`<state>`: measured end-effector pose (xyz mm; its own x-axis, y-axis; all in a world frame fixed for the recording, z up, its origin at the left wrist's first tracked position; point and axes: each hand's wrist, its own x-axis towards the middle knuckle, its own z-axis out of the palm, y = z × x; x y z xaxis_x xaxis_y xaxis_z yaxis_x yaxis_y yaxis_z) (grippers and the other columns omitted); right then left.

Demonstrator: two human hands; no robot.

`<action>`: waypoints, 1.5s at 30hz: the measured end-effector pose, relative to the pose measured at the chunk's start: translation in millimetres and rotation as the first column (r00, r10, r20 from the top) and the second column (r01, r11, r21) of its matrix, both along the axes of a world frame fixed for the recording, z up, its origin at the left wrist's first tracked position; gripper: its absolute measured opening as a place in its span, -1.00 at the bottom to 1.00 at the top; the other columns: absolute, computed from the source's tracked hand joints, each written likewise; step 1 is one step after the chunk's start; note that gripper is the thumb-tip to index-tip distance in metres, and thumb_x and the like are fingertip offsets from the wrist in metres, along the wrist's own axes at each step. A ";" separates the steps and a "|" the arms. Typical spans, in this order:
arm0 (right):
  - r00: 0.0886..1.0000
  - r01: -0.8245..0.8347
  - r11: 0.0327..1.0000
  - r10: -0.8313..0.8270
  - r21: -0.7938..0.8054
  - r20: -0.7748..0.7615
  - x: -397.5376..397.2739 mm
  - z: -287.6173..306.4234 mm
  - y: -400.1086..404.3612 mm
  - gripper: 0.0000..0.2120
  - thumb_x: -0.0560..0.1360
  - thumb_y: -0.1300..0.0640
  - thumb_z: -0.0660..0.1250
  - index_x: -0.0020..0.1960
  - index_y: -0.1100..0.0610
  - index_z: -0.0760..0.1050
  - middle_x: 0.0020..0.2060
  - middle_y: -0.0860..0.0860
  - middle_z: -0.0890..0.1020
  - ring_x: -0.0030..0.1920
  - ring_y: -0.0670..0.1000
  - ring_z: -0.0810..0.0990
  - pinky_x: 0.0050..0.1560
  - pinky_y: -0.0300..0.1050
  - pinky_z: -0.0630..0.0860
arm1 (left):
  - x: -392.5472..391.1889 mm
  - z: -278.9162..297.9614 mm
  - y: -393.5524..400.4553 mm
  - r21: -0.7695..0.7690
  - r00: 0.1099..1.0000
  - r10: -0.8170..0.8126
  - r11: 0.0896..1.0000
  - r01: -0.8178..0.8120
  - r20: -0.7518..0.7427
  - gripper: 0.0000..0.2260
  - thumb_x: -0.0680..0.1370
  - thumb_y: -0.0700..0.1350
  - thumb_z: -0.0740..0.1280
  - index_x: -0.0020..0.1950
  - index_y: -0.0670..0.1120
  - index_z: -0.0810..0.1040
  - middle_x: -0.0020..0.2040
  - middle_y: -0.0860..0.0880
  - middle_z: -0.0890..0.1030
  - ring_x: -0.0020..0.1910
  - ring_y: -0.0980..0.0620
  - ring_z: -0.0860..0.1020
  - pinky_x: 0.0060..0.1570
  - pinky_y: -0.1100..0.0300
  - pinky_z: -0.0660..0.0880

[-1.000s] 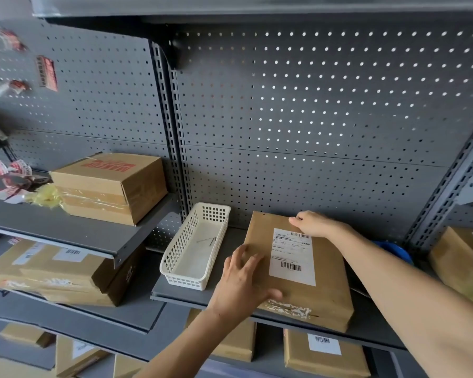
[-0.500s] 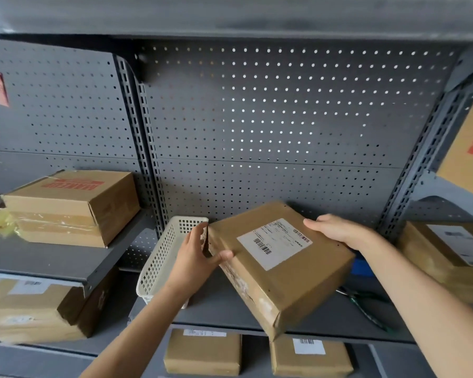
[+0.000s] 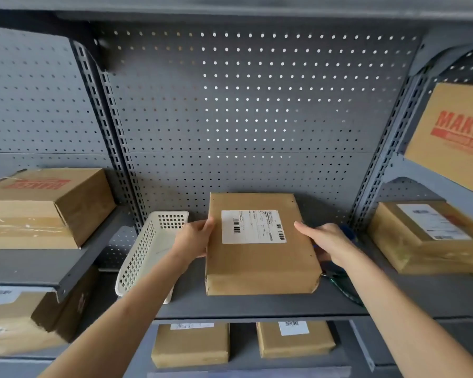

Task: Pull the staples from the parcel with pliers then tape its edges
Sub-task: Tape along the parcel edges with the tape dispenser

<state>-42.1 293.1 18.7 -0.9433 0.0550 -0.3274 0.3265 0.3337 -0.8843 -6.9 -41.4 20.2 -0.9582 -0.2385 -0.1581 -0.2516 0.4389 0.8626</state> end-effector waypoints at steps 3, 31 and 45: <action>0.999 0.020 1.000 -0.020 -0.003 0.030 6.0 -6.3 -3.3 -0.46 0.41 -0.31 0.56 0.01 0.19 0.73 -0.05 0.05 0.79 0.06 0.13 0.72 0.20 0.24 0.65 | -5.7 1.0 3.9 -0.132 0.997 -0.077 0.988 0.080 0.028 -0.62 0.64 0.22 0.18 0.16 0.02 0.65 -0.02 -0.05 0.72 -0.05 -0.09 0.69 0.02 -0.05 0.67; 0.931 0.289 0.783 -0.095 -0.550 0.353 121.0 -20.2 -42.3 -0.54 0.54 0.04 0.54 0.30 0.26 0.50 0.10 0.35 0.70 0.01 0.31 0.77 0.10 0.30 0.69 | -76.9 36.4 22.9 -0.668 0.899 -0.413 0.630 0.397 0.145 -0.67 0.71 -0.01 0.09 0.41 0.00 0.49 0.21 -0.05 0.60 0.09 -0.08 0.57 -0.03 0.11 0.50; 0.826 0.528 0.481 -0.098 -0.700 0.555 148.3 -32.0 -97.2 -0.55 0.49 0.25 0.58 0.28 0.34 0.50 0.25 0.44 0.56 0.09 0.47 0.69 -0.16 0.14 0.75 | -106.7 25.8 55.9 -0.667 0.810 -0.513 0.502 0.551 0.284 -0.62 0.73 0.10 0.07 0.55 0.14 0.34 0.35 -0.03 0.55 0.25 -0.11 0.52 0.24 -0.03 0.48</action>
